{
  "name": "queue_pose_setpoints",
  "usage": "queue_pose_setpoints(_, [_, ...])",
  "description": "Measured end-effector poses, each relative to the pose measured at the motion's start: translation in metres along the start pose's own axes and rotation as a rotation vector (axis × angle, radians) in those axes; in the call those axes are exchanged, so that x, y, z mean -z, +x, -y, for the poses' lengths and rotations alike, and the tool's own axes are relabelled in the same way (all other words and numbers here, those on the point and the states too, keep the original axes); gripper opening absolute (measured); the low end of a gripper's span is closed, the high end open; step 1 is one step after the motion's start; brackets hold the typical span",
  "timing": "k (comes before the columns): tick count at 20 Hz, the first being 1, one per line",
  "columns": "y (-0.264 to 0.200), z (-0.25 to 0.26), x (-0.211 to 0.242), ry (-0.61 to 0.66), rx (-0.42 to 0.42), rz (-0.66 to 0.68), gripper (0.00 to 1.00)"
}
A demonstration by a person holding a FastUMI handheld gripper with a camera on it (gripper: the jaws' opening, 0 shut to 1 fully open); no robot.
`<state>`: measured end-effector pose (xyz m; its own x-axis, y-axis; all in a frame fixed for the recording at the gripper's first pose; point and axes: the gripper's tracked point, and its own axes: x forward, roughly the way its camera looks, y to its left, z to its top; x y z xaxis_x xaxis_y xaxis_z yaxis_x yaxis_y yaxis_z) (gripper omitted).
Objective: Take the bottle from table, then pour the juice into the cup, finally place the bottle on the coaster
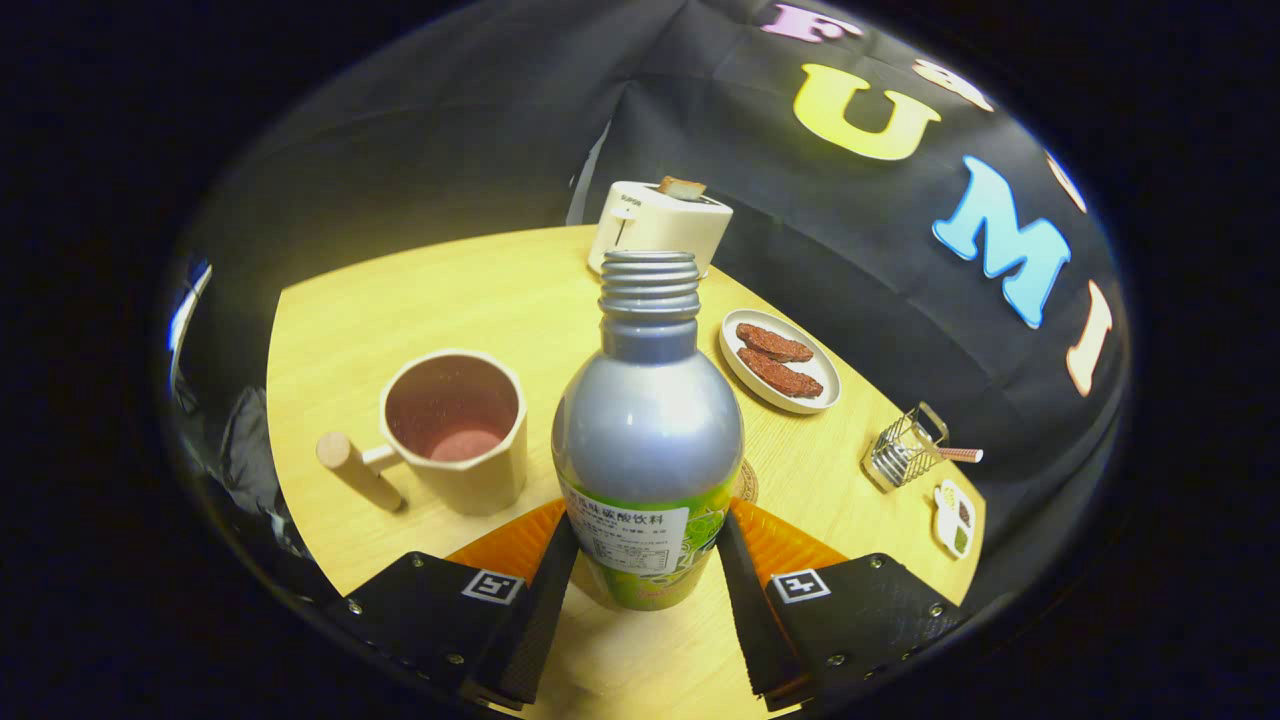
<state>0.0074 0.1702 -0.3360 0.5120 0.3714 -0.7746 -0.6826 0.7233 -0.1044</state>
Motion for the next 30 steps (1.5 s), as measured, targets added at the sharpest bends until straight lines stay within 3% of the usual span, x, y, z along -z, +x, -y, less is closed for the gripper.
queue_pose_setpoints(13, [0.063, 0.055, -0.04, 0.161, 0.075, 0.162, 0.75])
queue_pose_setpoints(21, [0.096, 0.082, -0.037, 0.268, 0.132, 0.178, 0.77])
queue_pose_setpoints(30, [0.1, 0.076, -0.029, 0.413, 0.122, 0.181, 0.81])
